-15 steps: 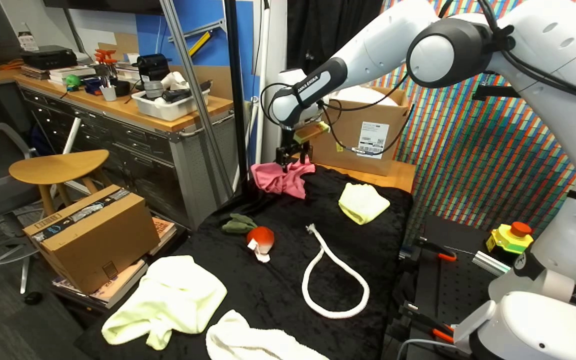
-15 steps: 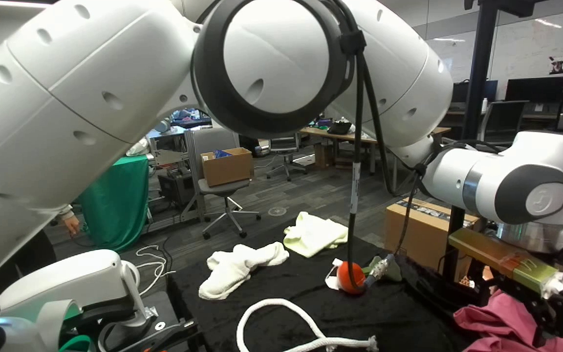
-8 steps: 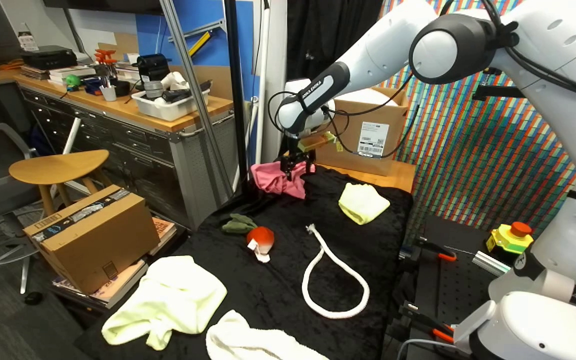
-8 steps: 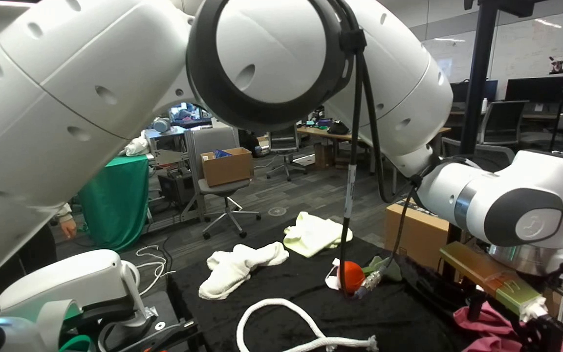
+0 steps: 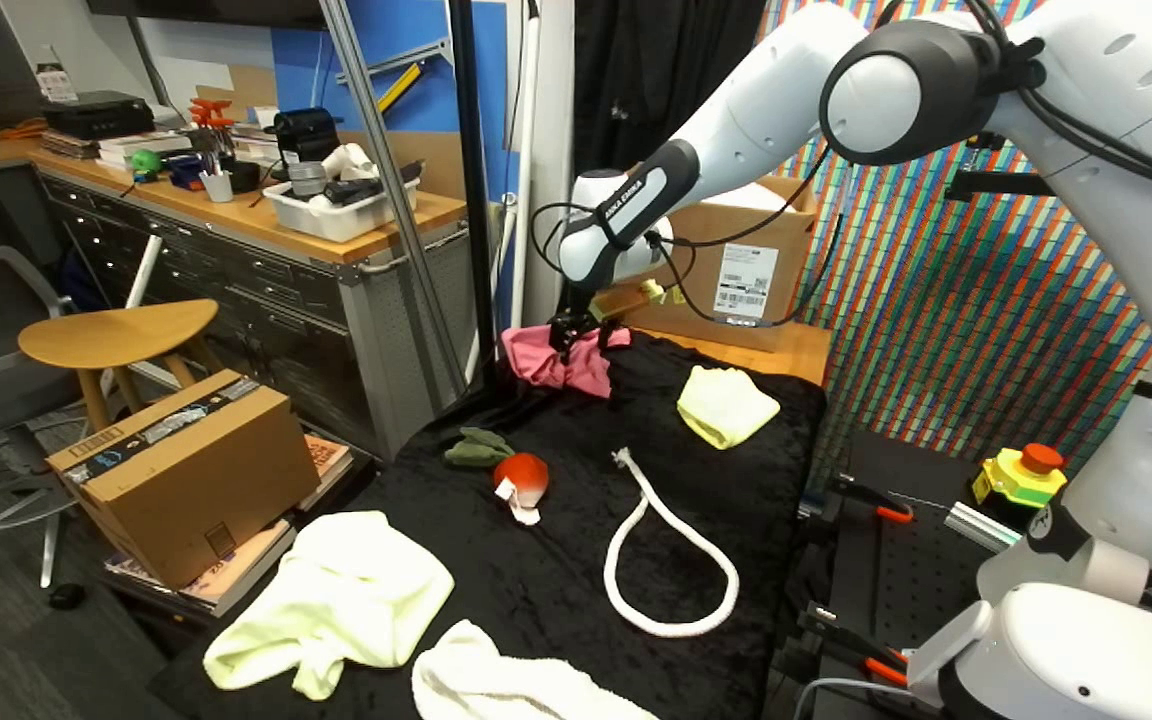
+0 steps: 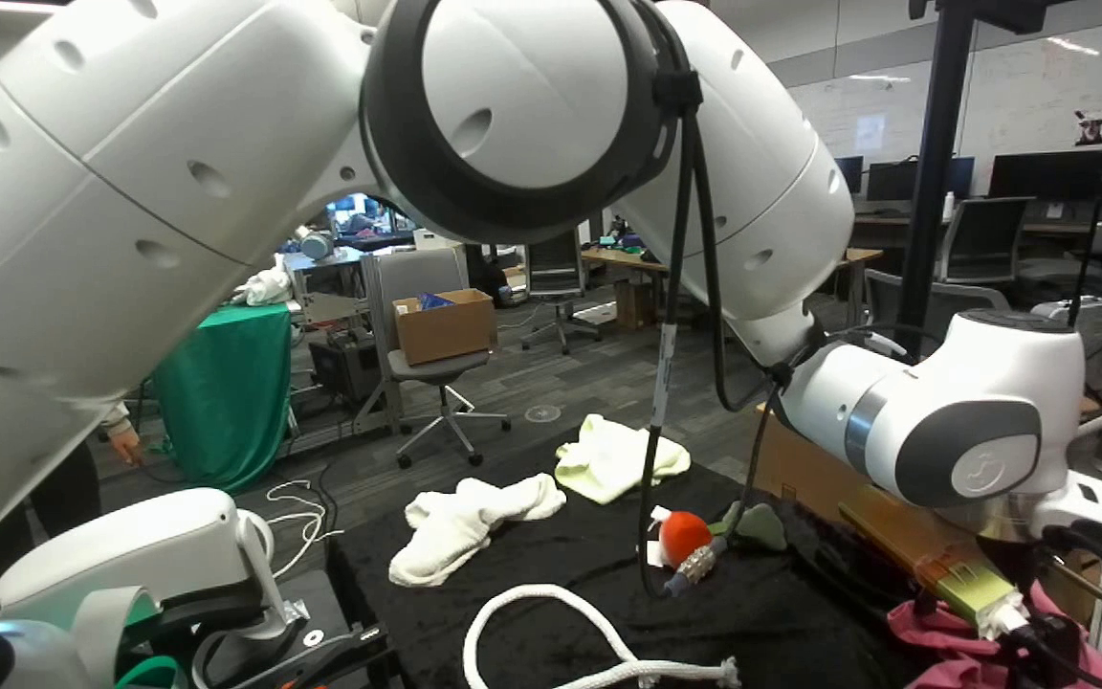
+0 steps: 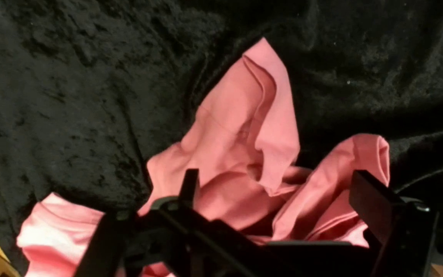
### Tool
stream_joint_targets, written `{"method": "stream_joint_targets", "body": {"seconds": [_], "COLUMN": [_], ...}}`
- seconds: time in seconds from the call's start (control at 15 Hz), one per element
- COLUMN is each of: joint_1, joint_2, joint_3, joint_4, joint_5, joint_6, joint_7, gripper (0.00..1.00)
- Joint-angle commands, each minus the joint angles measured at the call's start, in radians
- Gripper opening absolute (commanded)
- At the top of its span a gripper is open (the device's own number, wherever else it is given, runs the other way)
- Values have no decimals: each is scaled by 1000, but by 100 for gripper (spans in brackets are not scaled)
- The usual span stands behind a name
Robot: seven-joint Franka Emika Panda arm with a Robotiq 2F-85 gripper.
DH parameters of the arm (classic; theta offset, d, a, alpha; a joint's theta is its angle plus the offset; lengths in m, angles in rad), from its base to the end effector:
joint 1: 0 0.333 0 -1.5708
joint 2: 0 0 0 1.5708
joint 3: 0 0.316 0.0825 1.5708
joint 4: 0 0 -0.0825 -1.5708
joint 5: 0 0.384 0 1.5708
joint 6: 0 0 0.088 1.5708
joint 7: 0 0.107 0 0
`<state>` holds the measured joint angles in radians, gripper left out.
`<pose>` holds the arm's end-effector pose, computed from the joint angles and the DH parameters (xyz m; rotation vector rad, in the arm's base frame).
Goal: Stack the objects on the table together
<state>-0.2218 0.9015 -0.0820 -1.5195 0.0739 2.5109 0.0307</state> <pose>0.6820 -0.2047 0.1332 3.0596 -0.5539 0.1407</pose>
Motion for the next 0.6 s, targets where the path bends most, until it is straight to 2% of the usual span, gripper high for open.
{"method": "stream_joint_targets", "body": {"seconds": [0.0,0.2,0.53], "joint_1": [27,36,69], "joint_2": [7,45,123], "joint_3": [-16,-20,-75], "joint_4": [-39,-31,25], "joint_5": [-8,-8,-9], "joint_6": [123,181,213], "joint_7": [11,18,97], "gripper": [100,100,100]}}
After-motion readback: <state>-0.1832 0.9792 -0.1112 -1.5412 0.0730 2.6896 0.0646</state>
